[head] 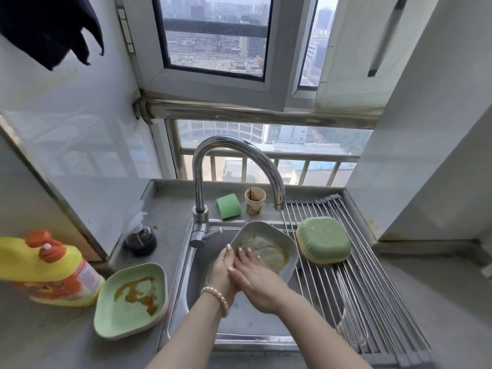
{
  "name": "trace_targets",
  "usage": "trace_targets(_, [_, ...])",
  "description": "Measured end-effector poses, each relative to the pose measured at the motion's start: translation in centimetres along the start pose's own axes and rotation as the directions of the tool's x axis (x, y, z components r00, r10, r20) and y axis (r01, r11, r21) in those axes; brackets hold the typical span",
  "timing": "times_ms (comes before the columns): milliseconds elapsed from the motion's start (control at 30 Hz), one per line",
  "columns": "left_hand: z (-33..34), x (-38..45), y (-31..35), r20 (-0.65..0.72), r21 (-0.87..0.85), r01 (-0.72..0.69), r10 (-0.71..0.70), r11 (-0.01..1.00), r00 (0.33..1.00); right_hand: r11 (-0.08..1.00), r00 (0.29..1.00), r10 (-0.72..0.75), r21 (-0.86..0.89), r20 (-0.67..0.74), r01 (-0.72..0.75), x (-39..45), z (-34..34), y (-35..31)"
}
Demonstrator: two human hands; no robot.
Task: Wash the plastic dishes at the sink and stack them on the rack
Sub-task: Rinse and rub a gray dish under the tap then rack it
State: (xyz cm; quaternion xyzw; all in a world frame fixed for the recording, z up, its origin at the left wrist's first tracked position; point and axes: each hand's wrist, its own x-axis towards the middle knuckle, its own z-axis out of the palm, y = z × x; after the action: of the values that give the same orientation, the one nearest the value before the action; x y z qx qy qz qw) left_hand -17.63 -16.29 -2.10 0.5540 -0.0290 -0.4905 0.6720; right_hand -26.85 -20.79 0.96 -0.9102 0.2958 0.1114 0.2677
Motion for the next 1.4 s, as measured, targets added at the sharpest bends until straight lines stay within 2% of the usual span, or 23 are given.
trace_targets(33, [-0.3,0.2,0.2,-0.008,-0.027,-0.017,0.017,0.999,1.000,0.998,0.998,-0.054,0.045,0.030,0.053,-0.7,0.2,-0.1])
trace_targets(67, [-0.6,0.3,0.4,-0.015,-0.028,-0.021,0.021,0.999,1.000,0.998,0.997,-0.053,0.021,0.060,0.052,-1.4,0.2,0.2])
trace_targets(167, [-0.8,0.3,0.2,0.009,0.061,0.023,-0.023,0.998,1.000,0.969,0.990,0.141,-0.201,-0.027,-0.144,-2.0,-0.7,2.9])
trace_targets(233, [-0.2,-0.4,-0.2,0.059,0.050,0.061,-0.064,0.997,0.996,0.954,0.966,0.240,-0.161,-0.100,-0.253,-0.7,-1.0,3.7])
trace_targets(267, [0.3,-0.6,-0.4,0.084,0.039,0.079,-0.082,0.996,0.993,0.965,0.966,0.234,-0.092,-0.105,-0.244,0.1,-1.1,3.4])
trace_targets(400, [1.2,-0.6,-0.6,0.153,-0.074,0.146,-0.133,0.986,0.979,0.987,0.992,0.071,0.153,-0.100,-0.055,1.5,-0.3,0.5])
trace_targets(500, [0.4,-0.1,-0.5,0.106,-0.167,0.146,-0.130,0.975,0.986,0.966,0.997,-0.072,0.246,-0.032,0.077,0.6,0.6,-0.3])
trace_targets(567, [0.1,0.2,-0.4,0.011,-0.105,0.096,-0.096,0.990,0.995,0.958,0.989,-0.149,0.248,0.011,0.142,-0.5,0.8,0.2])
trace_targets(667, [-0.3,0.1,0.3,-0.022,0.001,0.072,-0.072,0.997,0.997,0.989,0.989,-0.151,0.008,-0.008,0.151,-2.1,1.2,2.5])
trace_targets(767, [-0.3,0.1,1.3,-0.043,0.132,0.016,-0.010,0.991,0.999,0.916,0.956,-0.250,-0.356,-0.152,0.183,-2.9,1.6,5.3])
trace_targets(833, [0.1,0.0,1.8,-0.067,0.161,0.005,0.005,0.987,0.998,0.865,0.909,-0.291,-0.488,-0.298,0.117,-2.7,2.1,7.0])
trace_targets(900, [0.7,-0.3,2.2,-0.056,0.112,-0.003,0.010,0.994,0.998,0.871,0.829,-0.313,-0.488,-0.464,0.055,-2.1,2.5,7.4])
trace_targets(967, [1.4,-0.8,1.9,-0.031,0.015,-0.017,0.017,1.000,0.999,0.896,0.762,-0.334,-0.437,-0.555,0.075,-1.5,2.8,6.4])
trace_targets(1067, [2.4,-1.9,0.3,-0.010,-0.032,-0.035,0.035,0.999,0.999,0.939,0.676,-0.325,-0.311,-0.662,0.146,-0.6,3.0,3.2])
trace_targets(1200, [2.3,-2.3,0.4,-0.105,-0.116,-0.047,0.035,0.992,0.994,0.935,0.592,-0.308,-0.121,-0.745,0.334,-0.1,3.8,2.3])
trace_targets(1300, [0.4,-1.1,1.5,-0.104,-0.024,0.023,-0.026,0.999,0.994,0.883,0.559,-0.459,-0.287,-0.691,0.371,-0.3,4.1,6.0])
trace_targets(1400, [-1.0,-0.8,1.8,-0.051,0.085,0.154,-0.150,0.984,0.987,0.801,0.629,-0.551,-0.560,-0.548,0.213,-0.5,3.1,8.8])
